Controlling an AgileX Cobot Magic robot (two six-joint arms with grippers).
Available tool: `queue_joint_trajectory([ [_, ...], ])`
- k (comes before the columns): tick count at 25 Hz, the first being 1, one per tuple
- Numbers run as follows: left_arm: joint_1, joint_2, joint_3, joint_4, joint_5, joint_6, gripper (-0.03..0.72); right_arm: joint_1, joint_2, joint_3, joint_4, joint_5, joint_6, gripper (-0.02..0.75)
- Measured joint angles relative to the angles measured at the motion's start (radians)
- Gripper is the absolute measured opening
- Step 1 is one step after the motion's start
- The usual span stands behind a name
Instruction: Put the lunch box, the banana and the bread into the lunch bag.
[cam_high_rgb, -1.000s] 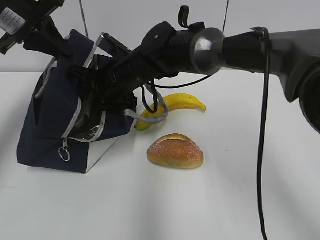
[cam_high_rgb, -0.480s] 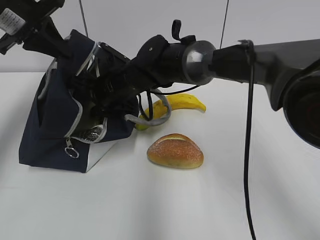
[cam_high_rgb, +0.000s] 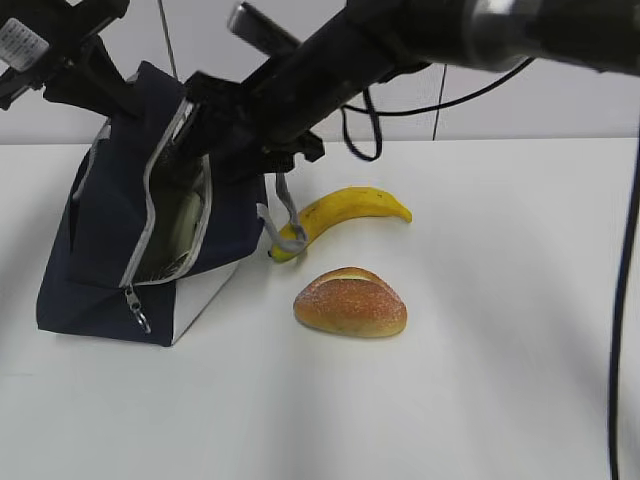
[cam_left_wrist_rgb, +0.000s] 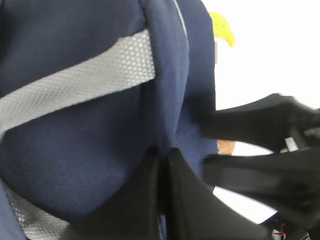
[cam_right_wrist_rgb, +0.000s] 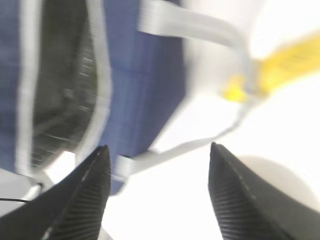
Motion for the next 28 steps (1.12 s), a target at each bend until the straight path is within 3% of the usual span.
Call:
queue_joint_trajectory([
  [6,0.0,0.0,0.0,0.0,0.001,0.0,0.001,-0.125,-0.055,-0.005,-0.066,0.196,0.0,0.459],
  [13,0.0,0.0,0.0,0.001,0.001,0.0,0.001,-0.192,-0.06,-0.005,-0.294,0.289,0.04,0.459],
  [28,0.0,0.0,0.0,0.002,0.002,0.0,0.001,-0.192,-0.06,-0.005,-0.346,0.037,0.479,0.458],
])
